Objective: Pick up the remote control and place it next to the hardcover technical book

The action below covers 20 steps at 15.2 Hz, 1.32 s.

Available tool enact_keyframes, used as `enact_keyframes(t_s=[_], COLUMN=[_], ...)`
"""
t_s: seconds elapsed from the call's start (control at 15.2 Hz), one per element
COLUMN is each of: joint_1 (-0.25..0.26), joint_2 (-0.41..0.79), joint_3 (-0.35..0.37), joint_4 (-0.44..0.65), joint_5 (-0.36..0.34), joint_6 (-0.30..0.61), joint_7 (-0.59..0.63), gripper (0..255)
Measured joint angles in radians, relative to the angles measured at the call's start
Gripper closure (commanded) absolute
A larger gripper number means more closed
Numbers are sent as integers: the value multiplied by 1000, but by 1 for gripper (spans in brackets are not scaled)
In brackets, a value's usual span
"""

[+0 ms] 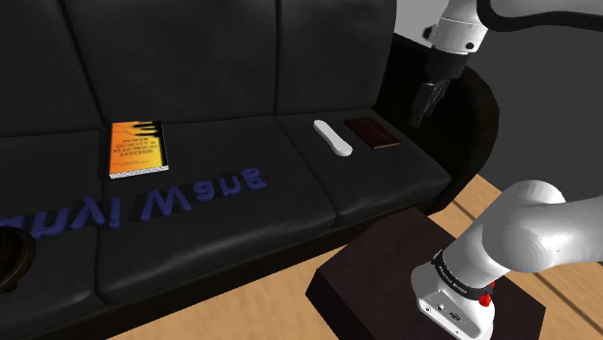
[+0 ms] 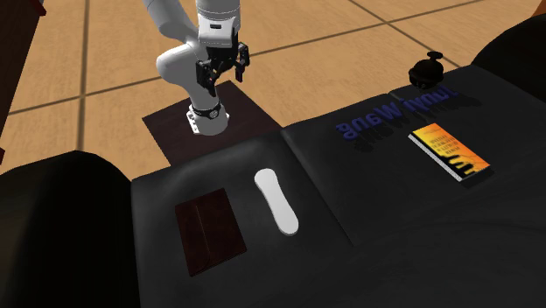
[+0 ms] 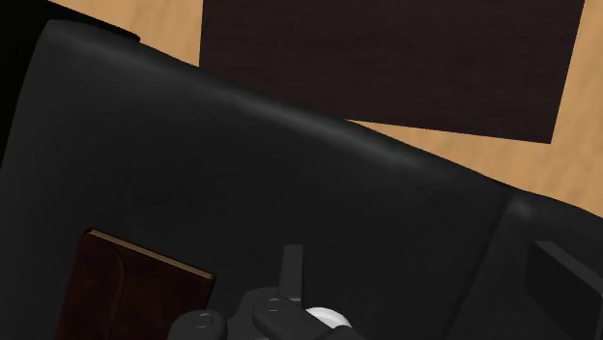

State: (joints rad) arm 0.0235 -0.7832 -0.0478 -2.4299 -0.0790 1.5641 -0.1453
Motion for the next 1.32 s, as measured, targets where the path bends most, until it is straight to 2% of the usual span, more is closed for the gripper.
enact_keyframes(t_s=[0.2,0.66,1.32], joint_1=[-3,-16,-28], joint_2=[37,266,637], joint_3=[-2,-17,-39], joint_4=[3,23,182], joint_5=[4,26,78], joint_6=[36,260,497], joint_7=[12,69,133], gripper=[0,0,0])
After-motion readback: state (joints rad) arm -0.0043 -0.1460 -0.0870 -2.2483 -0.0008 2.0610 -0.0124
